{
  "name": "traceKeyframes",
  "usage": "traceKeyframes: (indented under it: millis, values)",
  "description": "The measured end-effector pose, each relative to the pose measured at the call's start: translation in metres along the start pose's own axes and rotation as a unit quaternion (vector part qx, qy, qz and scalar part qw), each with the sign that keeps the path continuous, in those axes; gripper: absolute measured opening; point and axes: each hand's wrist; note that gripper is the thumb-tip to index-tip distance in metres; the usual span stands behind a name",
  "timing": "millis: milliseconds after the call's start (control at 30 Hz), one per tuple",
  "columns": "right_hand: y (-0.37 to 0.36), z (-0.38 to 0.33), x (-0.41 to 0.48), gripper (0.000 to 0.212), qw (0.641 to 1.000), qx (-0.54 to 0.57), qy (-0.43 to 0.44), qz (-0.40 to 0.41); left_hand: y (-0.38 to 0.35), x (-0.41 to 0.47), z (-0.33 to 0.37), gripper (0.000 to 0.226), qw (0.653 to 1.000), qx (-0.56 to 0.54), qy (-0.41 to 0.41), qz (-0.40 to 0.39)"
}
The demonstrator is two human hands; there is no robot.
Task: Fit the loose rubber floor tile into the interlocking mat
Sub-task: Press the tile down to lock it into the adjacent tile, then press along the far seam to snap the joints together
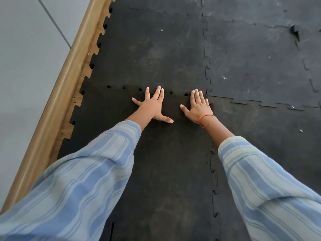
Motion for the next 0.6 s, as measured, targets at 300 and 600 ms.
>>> traceKeyframes:
  millis: [300, 600]
  values:
    - [0.010, -0.003, -0.002, 0.083, 0.999, -0.006, 0.012, -0.048, 0.004, 0.004, 0.001, 0.133, 0.999, 0.011, 0.004, -0.044]
    - [0.001, 0.000, 0.004, 0.079, 0.996, -0.013, 0.000, -0.091, 0.001, 0.008, -0.001, 0.130, 0.998, 0.059, -0.009, -0.008]
Point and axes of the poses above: each hand's wrist, its own x-axis towards the middle knuckle, its own y-axis out of the back of the hand, z = x × y, and after that the axes turned 11 degrees about y, right-handed
